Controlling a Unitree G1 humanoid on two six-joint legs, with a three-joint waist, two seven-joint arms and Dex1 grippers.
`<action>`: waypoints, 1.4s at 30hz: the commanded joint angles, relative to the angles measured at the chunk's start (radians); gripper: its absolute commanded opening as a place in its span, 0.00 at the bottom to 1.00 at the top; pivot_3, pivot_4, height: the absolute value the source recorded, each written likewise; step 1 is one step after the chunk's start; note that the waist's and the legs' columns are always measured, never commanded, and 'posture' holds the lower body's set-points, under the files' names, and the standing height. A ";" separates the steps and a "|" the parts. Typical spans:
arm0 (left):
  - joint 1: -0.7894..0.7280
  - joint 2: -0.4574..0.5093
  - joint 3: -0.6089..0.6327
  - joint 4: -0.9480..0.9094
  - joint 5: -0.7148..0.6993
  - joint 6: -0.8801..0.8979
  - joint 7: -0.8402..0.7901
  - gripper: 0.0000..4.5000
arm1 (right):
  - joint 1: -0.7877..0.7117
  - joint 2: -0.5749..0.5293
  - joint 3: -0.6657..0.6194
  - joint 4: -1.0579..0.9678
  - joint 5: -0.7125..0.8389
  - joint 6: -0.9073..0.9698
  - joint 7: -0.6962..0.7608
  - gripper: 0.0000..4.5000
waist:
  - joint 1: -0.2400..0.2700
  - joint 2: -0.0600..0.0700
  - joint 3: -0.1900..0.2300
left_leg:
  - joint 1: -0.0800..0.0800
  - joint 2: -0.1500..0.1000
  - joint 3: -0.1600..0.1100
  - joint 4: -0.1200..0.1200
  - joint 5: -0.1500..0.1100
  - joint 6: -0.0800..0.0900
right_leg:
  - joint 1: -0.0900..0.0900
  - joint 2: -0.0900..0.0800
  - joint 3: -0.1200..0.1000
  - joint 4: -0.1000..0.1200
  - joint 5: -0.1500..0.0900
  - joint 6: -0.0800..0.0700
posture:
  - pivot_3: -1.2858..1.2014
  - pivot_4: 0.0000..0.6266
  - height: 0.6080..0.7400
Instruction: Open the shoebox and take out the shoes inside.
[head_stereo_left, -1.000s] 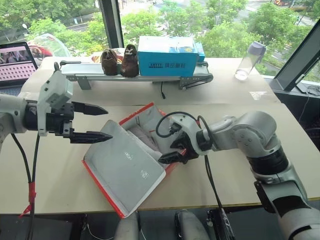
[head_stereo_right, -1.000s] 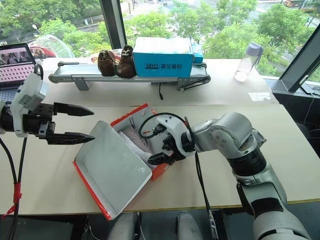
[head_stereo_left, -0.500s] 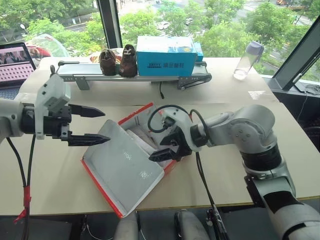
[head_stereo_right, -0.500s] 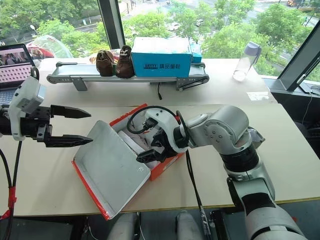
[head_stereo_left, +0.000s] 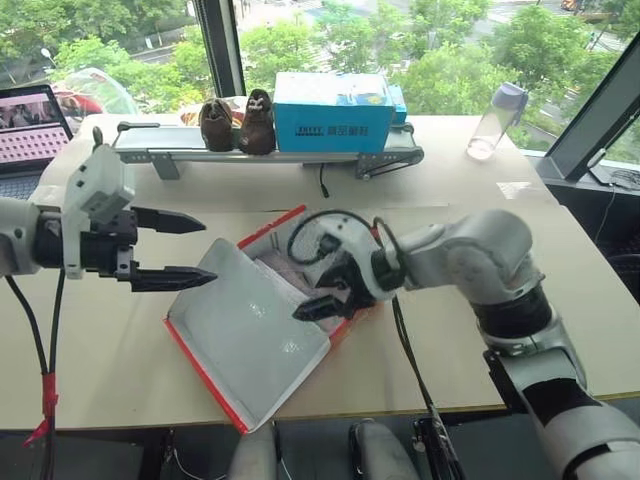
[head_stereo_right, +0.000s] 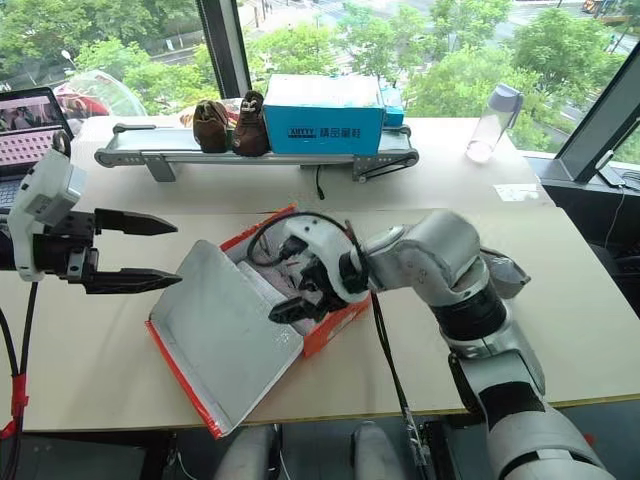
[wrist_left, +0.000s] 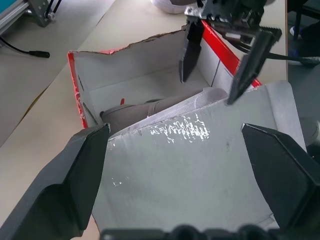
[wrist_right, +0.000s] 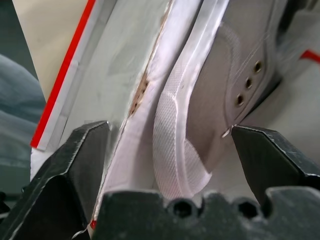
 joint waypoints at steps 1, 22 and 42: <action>-0.010 0.008 0.025 -0.019 -0.009 -0.009 0.007 1.00 | -0.050 -0.012 -0.065 0.007 0.011 0.005 0.032 0.99 | -0.001 0.000 0.000 | 0.000 0.000 0.000 0.000 0.000 0.000 | 0.000 0.000 0.000 0.000 0.000 0.000 | 0.52 0.24 1.00; -0.038 0.017 0.011 -0.008 -0.003 -0.014 -0.001 1.00 | 0.023 0.011 -0.012 -0.031 -0.042 -0.016 0.025 0.99 | -0.001 0.000 0.000 | 0.000 0.000 0.000 0.000 0.000 0.000 | 0.000 0.000 0.000 0.000 0.000 0.000 | 0.52 0.24 1.00; -0.042 0.010 0.008 -0.014 -0.005 -0.012 0.003 1.00 | 0.014 0.010 -0.039 0.007 -0.077 -0.043 0.024 0.99 | -0.001 0.000 0.000 | 0.000 0.000 0.000 0.000 0.000 0.000 | 0.000 0.000 0.000 0.000 0.000 0.000 | 0.52 0.24 1.00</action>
